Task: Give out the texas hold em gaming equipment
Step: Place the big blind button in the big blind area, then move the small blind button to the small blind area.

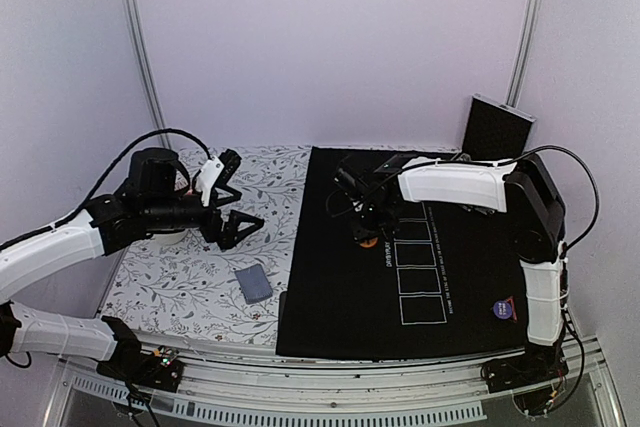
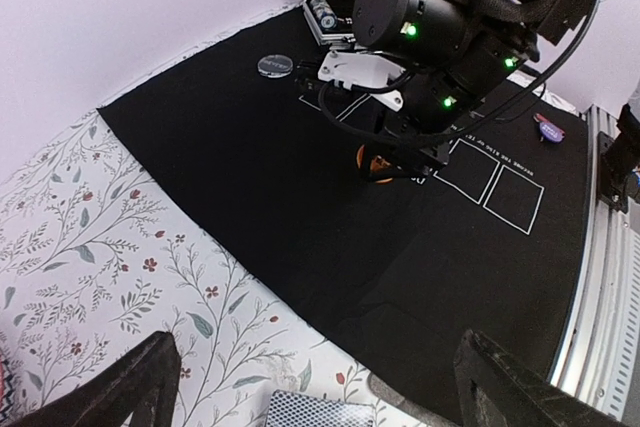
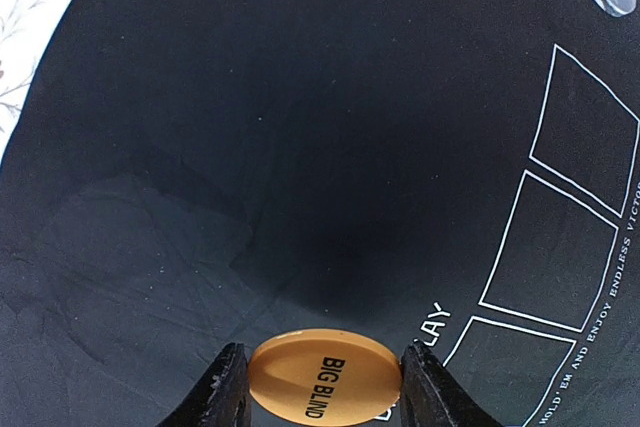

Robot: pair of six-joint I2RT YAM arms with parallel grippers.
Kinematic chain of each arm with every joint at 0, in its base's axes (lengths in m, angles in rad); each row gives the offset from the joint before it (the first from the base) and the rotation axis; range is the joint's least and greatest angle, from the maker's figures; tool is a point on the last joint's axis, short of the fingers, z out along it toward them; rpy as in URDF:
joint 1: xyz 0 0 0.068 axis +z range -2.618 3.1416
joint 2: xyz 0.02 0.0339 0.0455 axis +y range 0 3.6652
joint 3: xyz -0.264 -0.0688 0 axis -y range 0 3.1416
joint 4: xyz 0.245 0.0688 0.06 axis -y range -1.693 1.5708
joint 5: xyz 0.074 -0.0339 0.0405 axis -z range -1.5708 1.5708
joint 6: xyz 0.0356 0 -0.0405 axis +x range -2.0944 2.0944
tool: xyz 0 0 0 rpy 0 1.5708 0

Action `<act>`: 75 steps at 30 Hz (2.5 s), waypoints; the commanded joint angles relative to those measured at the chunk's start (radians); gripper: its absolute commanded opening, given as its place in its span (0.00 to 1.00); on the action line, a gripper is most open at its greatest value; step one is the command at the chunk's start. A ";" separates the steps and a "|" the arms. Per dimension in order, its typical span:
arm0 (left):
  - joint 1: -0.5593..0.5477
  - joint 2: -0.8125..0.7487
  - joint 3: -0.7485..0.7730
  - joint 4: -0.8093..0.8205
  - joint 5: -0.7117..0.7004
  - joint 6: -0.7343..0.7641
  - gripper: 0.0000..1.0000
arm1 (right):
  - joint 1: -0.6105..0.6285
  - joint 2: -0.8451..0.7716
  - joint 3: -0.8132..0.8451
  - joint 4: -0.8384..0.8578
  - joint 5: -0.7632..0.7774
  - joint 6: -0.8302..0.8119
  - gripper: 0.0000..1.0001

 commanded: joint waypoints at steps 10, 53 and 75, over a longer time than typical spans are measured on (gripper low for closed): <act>-0.018 0.015 -0.008 0.018 -0.006 -0.003 0.98 | 0.006 0.132 0.163 -0.072 -0.050 0.023 0.40; -0.018 0.000 -0.008 0.008 -0.030 0.005 0.98 | -0.024 -0.253 -0.180 -0.416 -0.041 0.306 0.99; -0.022 -0.012 -0.006 0.008 -0.016 0.001 0.98 | -0.391 -0.898 -0.962 -0.275 -0.002 0.716 0.76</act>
